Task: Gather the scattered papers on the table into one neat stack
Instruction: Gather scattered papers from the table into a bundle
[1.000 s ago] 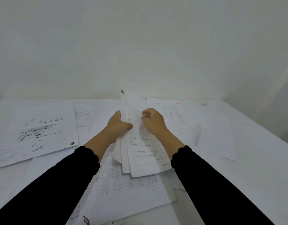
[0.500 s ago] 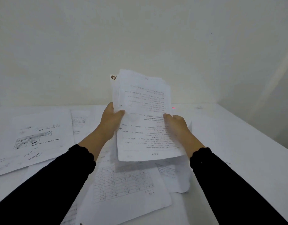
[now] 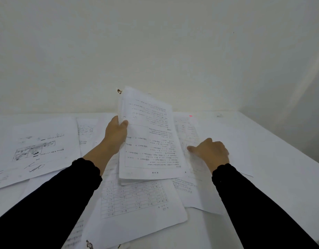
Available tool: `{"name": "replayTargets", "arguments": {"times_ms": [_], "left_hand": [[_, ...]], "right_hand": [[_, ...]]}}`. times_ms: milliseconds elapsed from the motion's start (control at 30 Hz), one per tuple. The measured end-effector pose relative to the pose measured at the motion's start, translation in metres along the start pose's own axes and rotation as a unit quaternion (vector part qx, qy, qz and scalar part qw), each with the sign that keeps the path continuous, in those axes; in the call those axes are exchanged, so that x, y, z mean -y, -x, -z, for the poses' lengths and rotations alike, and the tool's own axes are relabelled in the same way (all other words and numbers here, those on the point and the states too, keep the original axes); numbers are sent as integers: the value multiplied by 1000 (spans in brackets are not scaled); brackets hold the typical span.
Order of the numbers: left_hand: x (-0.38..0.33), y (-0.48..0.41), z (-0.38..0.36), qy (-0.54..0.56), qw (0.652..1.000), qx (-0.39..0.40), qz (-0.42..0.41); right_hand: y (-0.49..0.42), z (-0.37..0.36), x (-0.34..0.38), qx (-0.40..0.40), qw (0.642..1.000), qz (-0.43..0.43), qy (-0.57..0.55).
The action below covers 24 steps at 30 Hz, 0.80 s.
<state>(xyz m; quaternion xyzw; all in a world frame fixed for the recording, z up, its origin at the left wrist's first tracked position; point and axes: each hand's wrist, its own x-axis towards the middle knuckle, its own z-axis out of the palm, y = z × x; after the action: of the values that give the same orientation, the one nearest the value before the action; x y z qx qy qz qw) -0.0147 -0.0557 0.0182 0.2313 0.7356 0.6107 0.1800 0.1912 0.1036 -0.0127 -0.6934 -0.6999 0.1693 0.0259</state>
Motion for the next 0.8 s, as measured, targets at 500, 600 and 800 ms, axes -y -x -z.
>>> {"name": "replayTargets", "arguments": {"times_ms": [500,600,800], "left_hand": [[26,-4,15,-109,991,70,42],[30,-8,17,-117,990,58,44],[34,-11,17,-129,991,34,30]], "right_hand": [[-7,12,8,-124,982,9,-140],[-4,19,9,-182,969,60,-156],[1,35,18,-310,910,127,-244]]}}
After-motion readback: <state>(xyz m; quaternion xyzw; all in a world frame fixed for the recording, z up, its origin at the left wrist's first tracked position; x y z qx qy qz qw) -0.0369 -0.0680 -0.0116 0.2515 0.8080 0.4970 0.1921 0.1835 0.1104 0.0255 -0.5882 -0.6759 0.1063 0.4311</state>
